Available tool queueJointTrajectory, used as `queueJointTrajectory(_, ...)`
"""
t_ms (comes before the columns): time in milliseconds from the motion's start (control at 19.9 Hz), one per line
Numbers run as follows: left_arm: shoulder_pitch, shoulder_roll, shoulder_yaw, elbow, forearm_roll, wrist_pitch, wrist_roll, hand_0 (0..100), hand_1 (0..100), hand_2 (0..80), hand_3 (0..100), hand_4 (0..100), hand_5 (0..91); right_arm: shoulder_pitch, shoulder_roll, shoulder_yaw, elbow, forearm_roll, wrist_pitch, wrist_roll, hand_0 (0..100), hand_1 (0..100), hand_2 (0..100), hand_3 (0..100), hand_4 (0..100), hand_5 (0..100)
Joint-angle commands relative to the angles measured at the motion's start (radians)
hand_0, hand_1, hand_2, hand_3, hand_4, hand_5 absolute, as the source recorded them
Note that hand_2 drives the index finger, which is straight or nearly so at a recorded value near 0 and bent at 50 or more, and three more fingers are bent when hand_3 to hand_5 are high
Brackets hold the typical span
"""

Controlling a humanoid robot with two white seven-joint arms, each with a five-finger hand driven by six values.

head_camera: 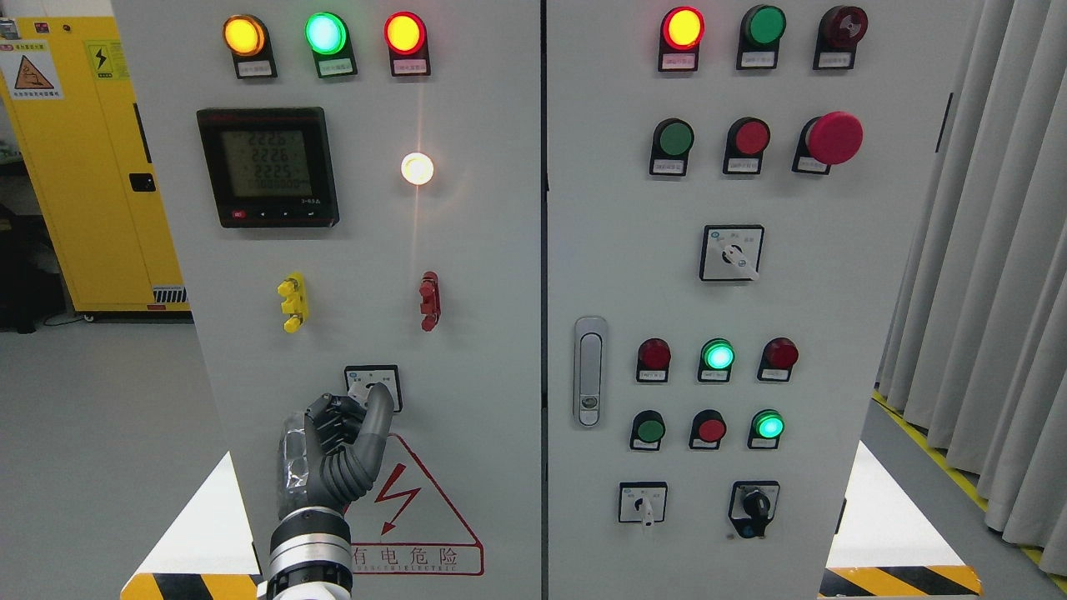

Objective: Turn on light switch 1

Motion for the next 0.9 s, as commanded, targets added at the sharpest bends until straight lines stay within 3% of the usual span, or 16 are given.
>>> queueJointTrajectory(0,0.001,-0.002,0.0,-0.001,0.002,0.0,0.002,46,50,60.6,90,88,83.1,0.0,0.0,0.0,0.0,0.0,0.0,-0.001,0,50,4,0,0,0)
queueJointTrajectory(351,0.002,-0.002,0.0,0.001,0.003,0.0,0.002,37,44,60.5,90,87,82.5,0.0,0.0,0.0,0.0,0.0,0.0,-0.002,0,50,4,0,0,0)
queueJointTrajectory(852,0.005,-0.002,0.0,-0.001,0.006,-0.001,0.01,34,42,60.4,90,87,82.0,0.0,0.0,0.0,0.0,0.0,0.0,-0.001,0,50,4,0,0,0)
